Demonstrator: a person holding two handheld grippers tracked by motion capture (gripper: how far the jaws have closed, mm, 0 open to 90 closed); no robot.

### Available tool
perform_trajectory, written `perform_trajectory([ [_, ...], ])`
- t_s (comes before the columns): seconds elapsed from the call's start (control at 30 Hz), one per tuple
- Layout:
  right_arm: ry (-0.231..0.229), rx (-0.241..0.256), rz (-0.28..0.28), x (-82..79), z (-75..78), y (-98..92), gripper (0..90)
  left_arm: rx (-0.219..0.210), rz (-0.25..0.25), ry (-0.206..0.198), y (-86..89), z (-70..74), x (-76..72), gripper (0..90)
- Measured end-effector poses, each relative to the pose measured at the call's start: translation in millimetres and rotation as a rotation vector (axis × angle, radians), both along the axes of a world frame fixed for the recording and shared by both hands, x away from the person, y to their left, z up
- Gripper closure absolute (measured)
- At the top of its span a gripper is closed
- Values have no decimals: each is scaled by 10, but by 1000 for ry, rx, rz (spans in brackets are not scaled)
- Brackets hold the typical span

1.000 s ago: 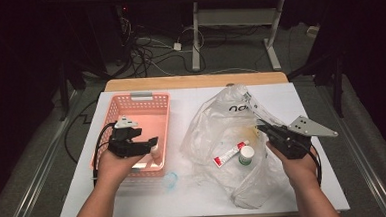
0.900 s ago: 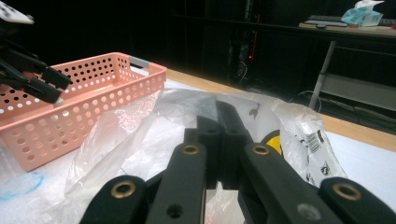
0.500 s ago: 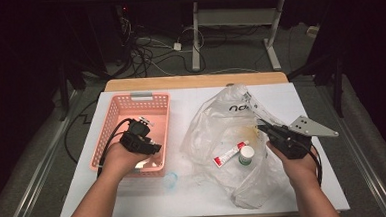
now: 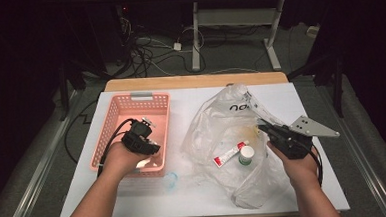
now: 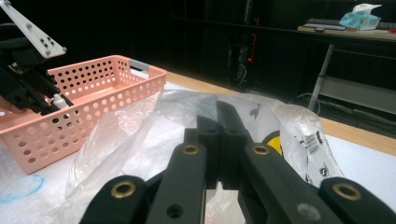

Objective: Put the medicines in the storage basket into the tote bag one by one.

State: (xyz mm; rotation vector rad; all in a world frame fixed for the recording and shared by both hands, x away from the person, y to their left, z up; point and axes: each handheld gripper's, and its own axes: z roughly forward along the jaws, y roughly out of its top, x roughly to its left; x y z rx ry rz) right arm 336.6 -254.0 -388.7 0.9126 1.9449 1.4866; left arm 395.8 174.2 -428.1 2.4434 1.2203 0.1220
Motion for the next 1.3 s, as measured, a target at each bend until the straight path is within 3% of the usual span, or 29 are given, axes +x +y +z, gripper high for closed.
perform_trajectory([
  [0.17, -3, -3, 2, 4, 0, 2, 900, -48, 10, -77, 69, 64, -82, 577],
  [0.43, -4, -6, 2, -5, 5, 9, 900, -176, 58, -232, 176, 193, -335, 577],
  [0.8, 0, -11, 9, -6, -7, 41, 900, -329, 102, -406, 193, 160, -638, 579],
  [1.1, 0, -16, 13, -11, -13, 51, 900, -397, 60, -458, 127, 225, -801, 579],
  [1.3, -2, -20, 16, -15, -14, 59, 900, -429, 25, -461, 29, 258, -880, 579],
])
